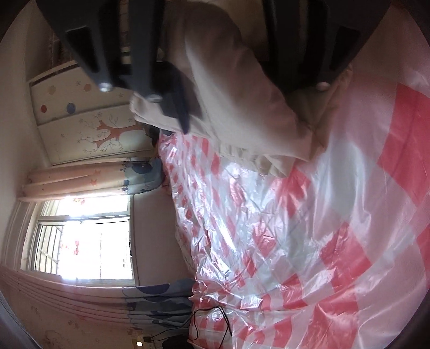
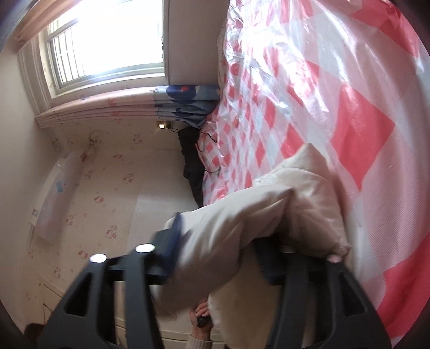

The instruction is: Fold large clothes

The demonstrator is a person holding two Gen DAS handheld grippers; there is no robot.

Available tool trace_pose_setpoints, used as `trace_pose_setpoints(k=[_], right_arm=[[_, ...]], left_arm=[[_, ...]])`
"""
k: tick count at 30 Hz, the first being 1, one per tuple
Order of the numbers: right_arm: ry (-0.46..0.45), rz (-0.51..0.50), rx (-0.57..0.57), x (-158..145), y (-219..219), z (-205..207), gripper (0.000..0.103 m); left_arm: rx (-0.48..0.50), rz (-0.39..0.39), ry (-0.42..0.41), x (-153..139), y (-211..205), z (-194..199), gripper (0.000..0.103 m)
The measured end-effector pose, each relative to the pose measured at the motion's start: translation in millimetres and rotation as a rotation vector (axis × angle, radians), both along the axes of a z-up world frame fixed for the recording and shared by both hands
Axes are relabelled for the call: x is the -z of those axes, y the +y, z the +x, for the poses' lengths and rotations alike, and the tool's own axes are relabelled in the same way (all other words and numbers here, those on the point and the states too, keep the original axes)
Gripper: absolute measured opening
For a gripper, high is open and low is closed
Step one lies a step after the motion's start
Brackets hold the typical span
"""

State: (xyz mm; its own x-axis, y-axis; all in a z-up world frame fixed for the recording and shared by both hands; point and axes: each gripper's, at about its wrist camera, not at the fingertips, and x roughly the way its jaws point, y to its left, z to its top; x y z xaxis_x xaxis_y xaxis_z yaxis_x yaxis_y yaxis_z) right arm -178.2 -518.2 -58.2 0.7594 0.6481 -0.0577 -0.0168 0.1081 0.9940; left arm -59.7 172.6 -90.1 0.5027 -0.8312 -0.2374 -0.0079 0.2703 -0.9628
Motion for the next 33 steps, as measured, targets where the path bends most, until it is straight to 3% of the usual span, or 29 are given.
trace_pose_setpoints(k=[1,2,3,5,8,10,12,16,18,20,21,24,26,29,30,33], right_arm=[[-0.002,-0.002,0.012,-4.6,0.3,-1.9,0.074],[-0.005,-0.015,0.019,-11.1,0.2,-5.9,0.083],[-0.015,-0.048,0.029,-20.6,1.7,-10.8,0.087],[-0.031,-0.167,0.034,-42.4,8.3,-21.9,0.091],[-0.057,-0.440,-0.025,-77.7,40.2,-27.6,0.091],[-0.036,-0.726,-0.079,-95.5,75.7,-22.4,0.091],[-0.007,-0.950,-0.156,-96.6,110.8,-7.4,0.091],[0.074,-1.215,-0.215,-77.0,157.3,33.7,0.092],[0.120,-1.310,-0.231,-64.1,173.0,58.9,0.093],[0.162,-1.337,-0.235,-52.3,178.8,81.7,0.093],[0.191,-1.330,-0.240,-44.4,177.1,95.2,0.093],[0.265,-1.315,-0.236,-25.1,167.3,131.5,0.094],[0.297,-1.301,-0.242,-13.5,156.7,146.4,0.096],[0.334,-1.295,-0.250,-12.6,154.6,162.4,0.096],[0.327,-1.298,-0.235,-17.0,155.8,163.8,0.096],[0.180,-1.304,-0.195,-43.7,167.6,156.8,0.096]], left_arm=[[-0.007,-0.007,-0.007,-6.8,1.4,-1.8,0.066],[-0.016,-0.015,-0.010,-12.0,2.8,-3.0,0.085],[-0.034,-0.045,-0.021,-20.0,6.4,-6.3,0.095],[-0.054,-0.085,-0.054,-34.0,12.4,-11.9,0.096],[-0.040,-0.043,-0.146,-68.6,7.9,-23.5,0.096],[0.046,0.056,-0.240,-94.7,-19.4,-32.5,0.096],[0.202,0.153,-0.293,-108.5,-68.7,-38.5,0.096],[0.496,0.334,-0.358,-111.4,-179.6,-42.4,0.096],[0.598,0.439,-0.335,-97.9,-232.2,-31.0,0.096],[0.595,0.562,-0.274,-77.8,-264.7,-5.2,0.096],[0.578,0.582,-0.256,-71.5,-270.4,5.0,0.095],[0.485,0.596,-0.191,-54.3,-270.7,49.5,0.095],[0.423,0.619,-0.148,-38.9,-265.2,72.0,0.087],[0.400,0.578,-0.077,-23.7,-257.0,87.0,0.085],[0.410,0.586,-0.071,-27.3,-257.6,85.7,0.085],[0.385,0.593,-0.101,-50.7,-247.9,83.5,0.088]])
